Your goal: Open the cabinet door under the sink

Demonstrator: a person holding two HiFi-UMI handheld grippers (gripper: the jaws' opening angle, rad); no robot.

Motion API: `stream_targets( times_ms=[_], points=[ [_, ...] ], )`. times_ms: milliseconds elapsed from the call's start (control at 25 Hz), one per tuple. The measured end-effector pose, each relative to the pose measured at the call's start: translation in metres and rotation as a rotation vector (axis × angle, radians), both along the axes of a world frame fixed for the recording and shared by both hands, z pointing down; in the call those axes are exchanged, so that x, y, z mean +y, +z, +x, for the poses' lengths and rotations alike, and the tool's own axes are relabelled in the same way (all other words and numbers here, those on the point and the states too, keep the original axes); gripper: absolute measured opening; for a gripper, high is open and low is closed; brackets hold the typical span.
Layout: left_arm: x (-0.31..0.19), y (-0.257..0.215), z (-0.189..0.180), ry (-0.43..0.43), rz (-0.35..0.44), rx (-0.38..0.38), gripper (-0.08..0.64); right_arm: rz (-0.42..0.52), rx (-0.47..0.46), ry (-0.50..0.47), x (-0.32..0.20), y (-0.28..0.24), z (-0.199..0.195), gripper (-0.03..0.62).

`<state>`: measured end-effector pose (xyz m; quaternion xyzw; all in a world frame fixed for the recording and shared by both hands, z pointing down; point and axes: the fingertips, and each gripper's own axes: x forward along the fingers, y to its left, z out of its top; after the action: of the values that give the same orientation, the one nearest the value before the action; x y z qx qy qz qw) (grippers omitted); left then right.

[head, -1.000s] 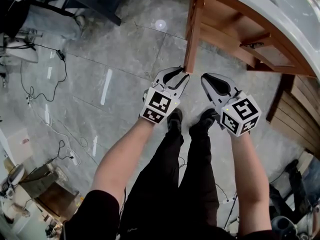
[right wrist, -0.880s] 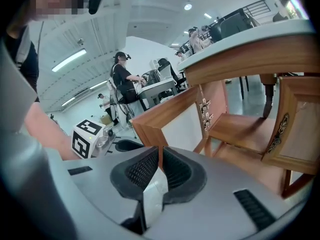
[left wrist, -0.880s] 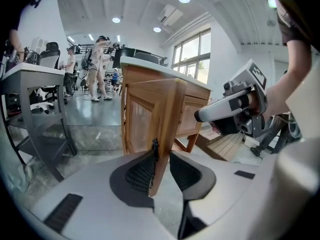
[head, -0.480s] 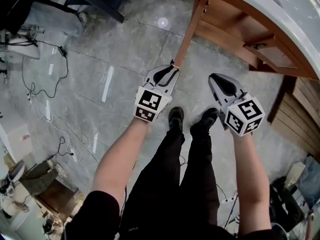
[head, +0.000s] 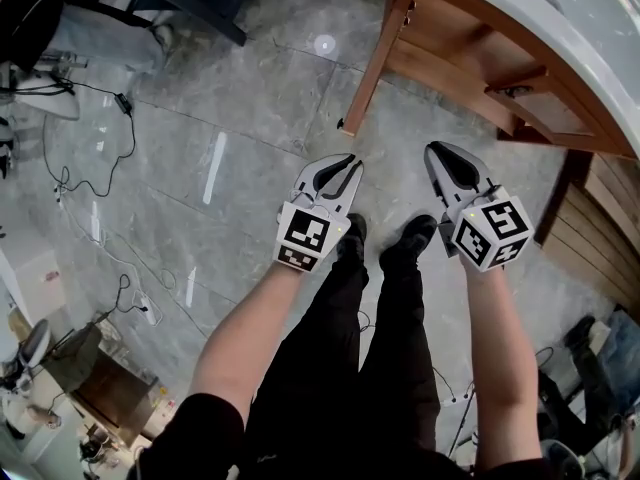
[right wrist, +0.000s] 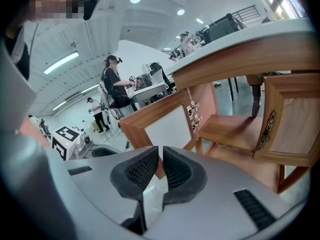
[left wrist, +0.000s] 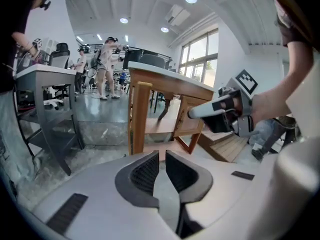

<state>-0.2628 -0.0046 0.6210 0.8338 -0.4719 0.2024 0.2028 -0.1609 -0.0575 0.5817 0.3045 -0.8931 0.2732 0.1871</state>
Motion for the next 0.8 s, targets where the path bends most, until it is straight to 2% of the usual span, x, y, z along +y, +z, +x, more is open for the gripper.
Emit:
stream_targets(
  times_ms=[80, 360, 520, 640, 800],
  points=[
    [0.001, 0.001, 0.018, 0.045, -0.009, -0.011, 0.051, 0.004, -0.001, 0.024, -0.004, -0.003, 0.011, 0.043],
    [-0.023, -0.01, 0.091, 0.162, -0.013, 0.03, 0.047, 0.031, 0.003, 0.134, -0.025, -0.012, 0.069, 0.044],
    [-0.052, -0.015, 0.128, 0.183, -0.01, 0.032, 0.047, 0.024, 0.0, 0.202, -0.035, -0.011, 0.112, 0.055],
    [-0.078, -0.016, 0.157, 0.202, -0.01, 0.033, 0.048, 0.01, -0.002, 0.258, -0.045, -0.005, 0.142, 0.095],
    [-0.12, -0.013, 0.19, 0.199, -0.005, 0.028, 0.048, 0.0, 0.002, 0.286, -0.07, 0.008, 0.175, 0.101]
  ],
)
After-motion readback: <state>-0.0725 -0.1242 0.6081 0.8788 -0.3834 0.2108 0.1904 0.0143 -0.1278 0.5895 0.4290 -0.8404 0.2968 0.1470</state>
